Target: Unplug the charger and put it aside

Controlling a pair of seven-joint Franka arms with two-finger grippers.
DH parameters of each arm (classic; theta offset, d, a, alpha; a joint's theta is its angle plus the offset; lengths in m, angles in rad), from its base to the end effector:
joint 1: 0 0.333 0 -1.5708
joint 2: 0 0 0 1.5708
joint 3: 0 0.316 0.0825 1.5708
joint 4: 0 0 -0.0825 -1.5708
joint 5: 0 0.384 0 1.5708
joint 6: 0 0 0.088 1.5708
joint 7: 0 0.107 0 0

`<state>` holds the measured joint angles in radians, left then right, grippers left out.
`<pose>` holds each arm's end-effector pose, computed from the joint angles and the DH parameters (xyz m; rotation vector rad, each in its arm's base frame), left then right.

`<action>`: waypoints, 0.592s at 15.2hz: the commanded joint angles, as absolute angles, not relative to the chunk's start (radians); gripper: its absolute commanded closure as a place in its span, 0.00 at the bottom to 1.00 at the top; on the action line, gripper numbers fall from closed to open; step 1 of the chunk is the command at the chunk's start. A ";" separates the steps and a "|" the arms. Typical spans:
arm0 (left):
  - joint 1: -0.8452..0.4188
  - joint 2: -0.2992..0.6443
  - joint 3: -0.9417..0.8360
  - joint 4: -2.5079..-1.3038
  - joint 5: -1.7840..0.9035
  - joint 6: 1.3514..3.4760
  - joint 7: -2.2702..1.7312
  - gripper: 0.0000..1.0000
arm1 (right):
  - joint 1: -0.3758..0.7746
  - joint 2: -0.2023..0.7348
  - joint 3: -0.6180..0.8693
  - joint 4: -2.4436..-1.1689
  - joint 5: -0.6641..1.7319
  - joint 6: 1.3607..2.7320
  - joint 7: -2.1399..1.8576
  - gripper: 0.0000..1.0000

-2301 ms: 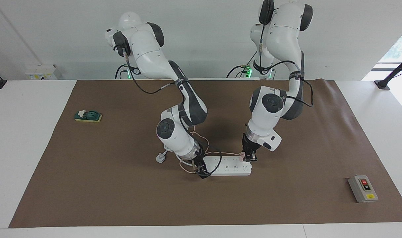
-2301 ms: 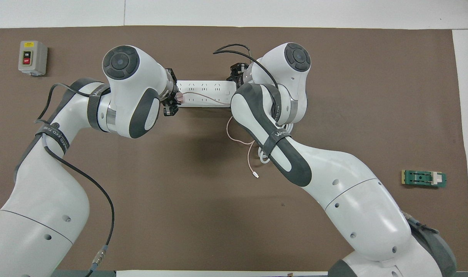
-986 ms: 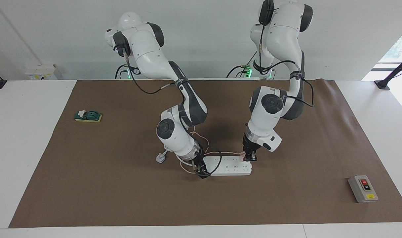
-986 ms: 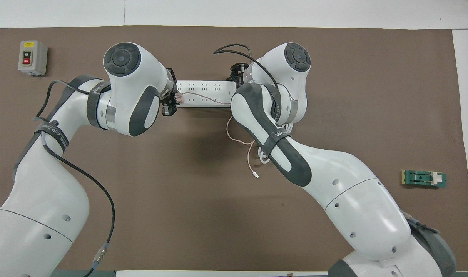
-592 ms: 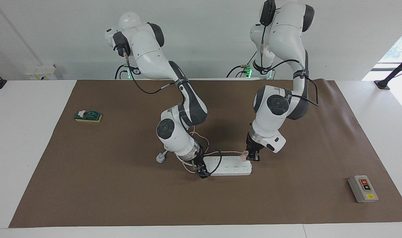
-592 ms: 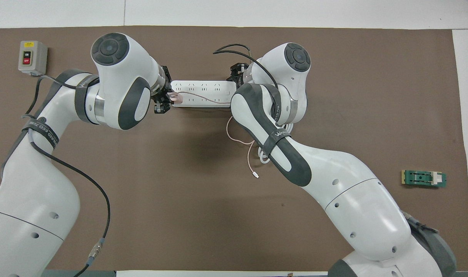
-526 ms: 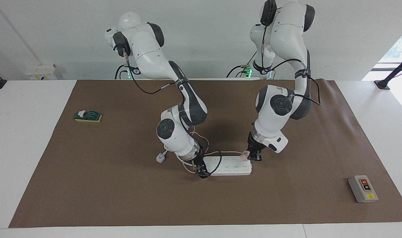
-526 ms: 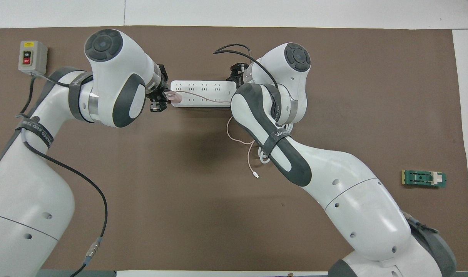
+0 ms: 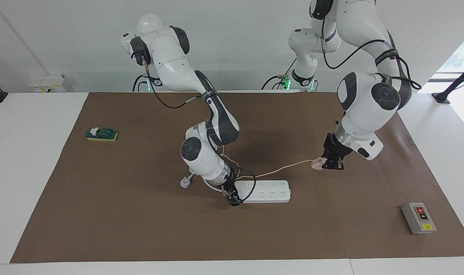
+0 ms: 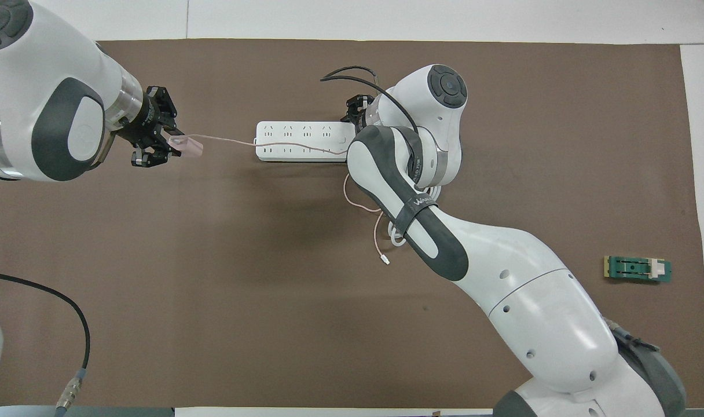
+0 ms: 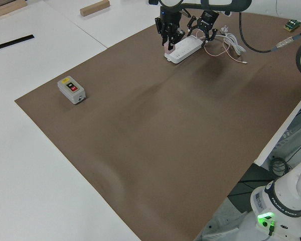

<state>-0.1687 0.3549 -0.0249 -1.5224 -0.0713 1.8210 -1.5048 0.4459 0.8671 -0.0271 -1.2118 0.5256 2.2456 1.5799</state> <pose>0.6470 -0.1307 0.4520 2.4604 1.9335 -0.1489 0.7008 0.3344 0.2721 -2.0649 1.8256 0.3662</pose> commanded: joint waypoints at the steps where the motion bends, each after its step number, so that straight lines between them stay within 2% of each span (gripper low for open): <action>1: -0.073 0.293 -0.023 -1.545 -0.087 1.712 -1.289 1.00 | 0.451 0.877 -0.021 -1.218 0.543 2.240 1.565 0.05; 3: 0.007 0.270 -0.025 -1.545 -0.086 1.648 -1.122 1.00 | 0.440 0.867 -0.021 -1.216 0.540 2.230 1.565 0.00; 9: 0.228 0.236 -0.018 -1.580 -0.015 1.595 -0.484 1.00 | 0.416 0.758 -0.031 -1.220 0.529 2.152 1.560 0.00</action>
